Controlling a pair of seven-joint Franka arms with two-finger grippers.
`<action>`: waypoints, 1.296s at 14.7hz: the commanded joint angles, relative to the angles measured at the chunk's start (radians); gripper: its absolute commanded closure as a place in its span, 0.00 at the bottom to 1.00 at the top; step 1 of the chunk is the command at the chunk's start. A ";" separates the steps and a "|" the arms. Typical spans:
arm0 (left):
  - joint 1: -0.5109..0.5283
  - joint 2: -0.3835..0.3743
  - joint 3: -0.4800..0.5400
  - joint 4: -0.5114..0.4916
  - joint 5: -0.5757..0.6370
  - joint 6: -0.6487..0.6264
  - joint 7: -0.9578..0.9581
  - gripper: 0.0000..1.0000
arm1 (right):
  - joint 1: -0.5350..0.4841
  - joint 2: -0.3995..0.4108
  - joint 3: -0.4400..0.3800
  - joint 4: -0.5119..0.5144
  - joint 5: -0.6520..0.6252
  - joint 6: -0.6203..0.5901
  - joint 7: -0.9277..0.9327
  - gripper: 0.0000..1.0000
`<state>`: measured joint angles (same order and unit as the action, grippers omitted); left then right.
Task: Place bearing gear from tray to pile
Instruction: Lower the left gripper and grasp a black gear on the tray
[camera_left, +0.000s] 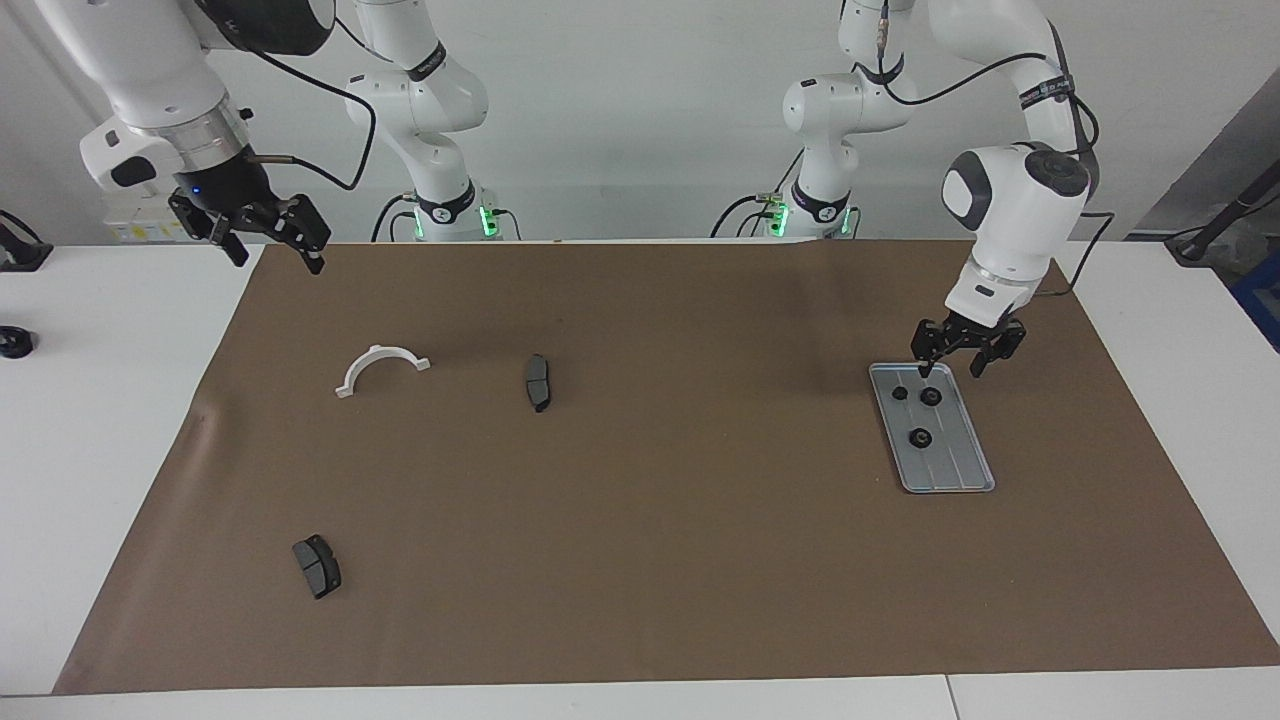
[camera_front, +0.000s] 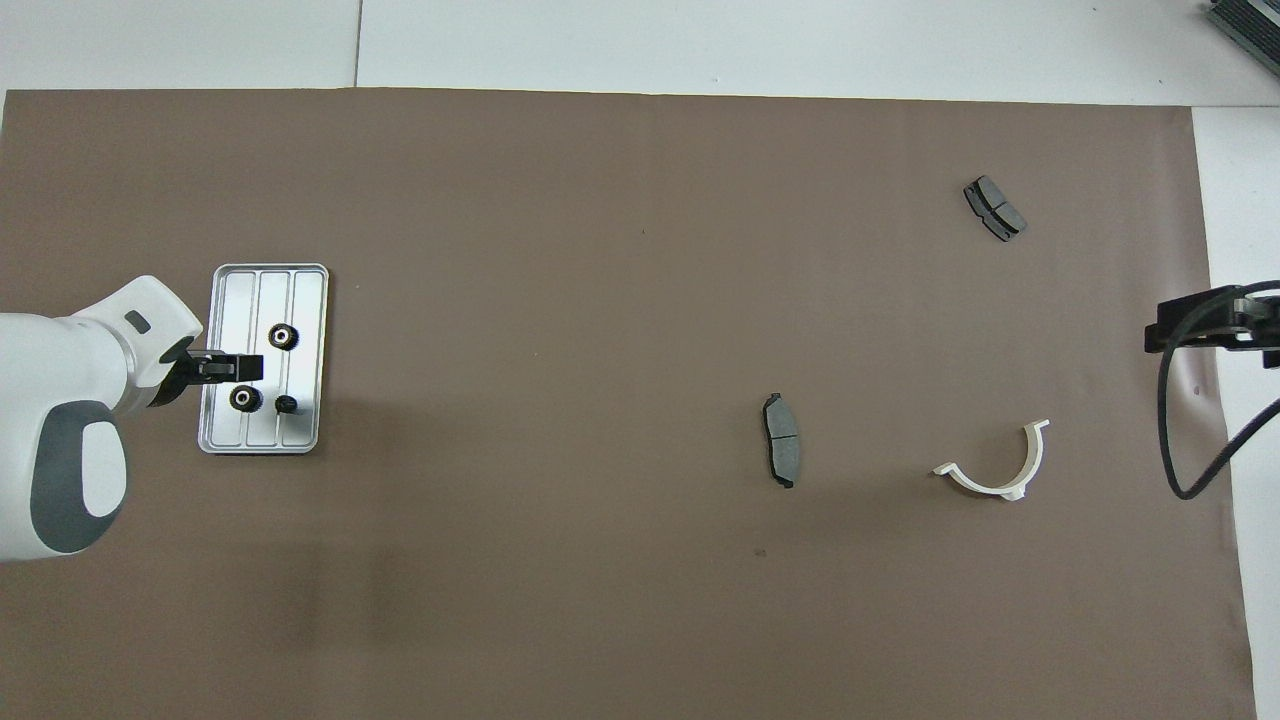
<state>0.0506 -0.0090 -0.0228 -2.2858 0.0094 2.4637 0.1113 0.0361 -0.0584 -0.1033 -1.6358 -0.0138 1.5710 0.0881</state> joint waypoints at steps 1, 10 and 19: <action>0.018 0.023 -0.008 -0.029 -0.003 0.063 0.015 0.17 | 0.001 -0.018 -0.001 -0.013 0.003 -0.006 -0.013 0.00; 0.084 0.136 -0.009 -0.029 -0.003 0.140 0.076 0.17 | 0.001 -0.018 -0.001 -0.013 0.005 -0.006 -0.013 0.00; 0.061 0.129 -0.012 0.045 -0.003 -0.008 0.071 0.21 | 0.001 -0.018 -0.001 -0.013 0.005 -0.006 -0.013 0.00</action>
<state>0.1219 0.1327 -0.0397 -2.2492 0.0095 2.4969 0.1730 0.0361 -0.0584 -0.1033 -1.6358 -0.0138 1.5710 0.0881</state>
